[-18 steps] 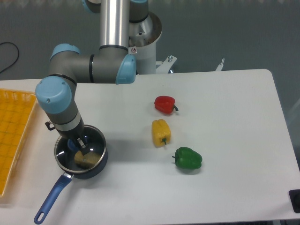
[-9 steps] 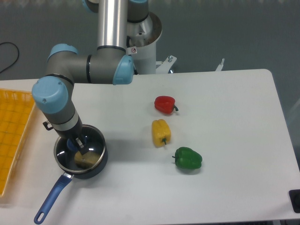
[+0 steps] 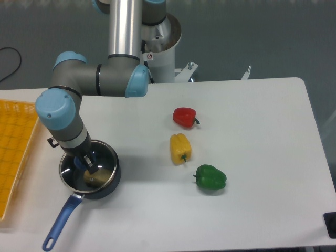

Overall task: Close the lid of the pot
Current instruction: 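Lower the glass lid onto the saucepan rim and settle it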

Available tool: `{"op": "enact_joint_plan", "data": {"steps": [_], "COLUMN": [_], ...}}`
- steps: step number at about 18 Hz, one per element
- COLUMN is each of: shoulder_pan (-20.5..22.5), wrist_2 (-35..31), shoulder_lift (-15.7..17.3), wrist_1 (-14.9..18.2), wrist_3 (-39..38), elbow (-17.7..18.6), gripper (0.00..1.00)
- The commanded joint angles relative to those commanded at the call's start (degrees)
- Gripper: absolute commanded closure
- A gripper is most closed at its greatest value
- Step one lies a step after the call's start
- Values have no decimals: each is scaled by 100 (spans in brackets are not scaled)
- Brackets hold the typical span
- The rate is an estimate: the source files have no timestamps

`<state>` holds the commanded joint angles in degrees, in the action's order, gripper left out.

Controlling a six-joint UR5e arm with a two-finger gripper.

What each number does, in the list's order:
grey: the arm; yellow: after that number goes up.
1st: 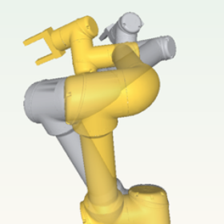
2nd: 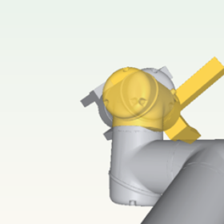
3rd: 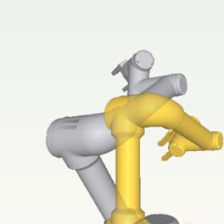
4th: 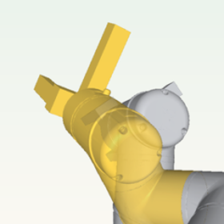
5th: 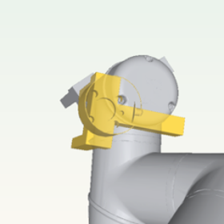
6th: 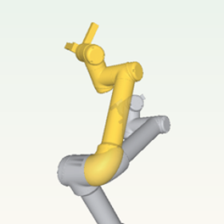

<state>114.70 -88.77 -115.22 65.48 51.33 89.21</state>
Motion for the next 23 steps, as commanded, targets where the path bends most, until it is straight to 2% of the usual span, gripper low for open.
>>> {"op": "enact_joint_plan", "data": {"steps": [23], "shoulder_pan": [141], "wrist_2": [-62], "shoulder_lift": [167], "wrist_1": [35], "wrist_3": [62], "elbow": [35], "gripper": [43]}}
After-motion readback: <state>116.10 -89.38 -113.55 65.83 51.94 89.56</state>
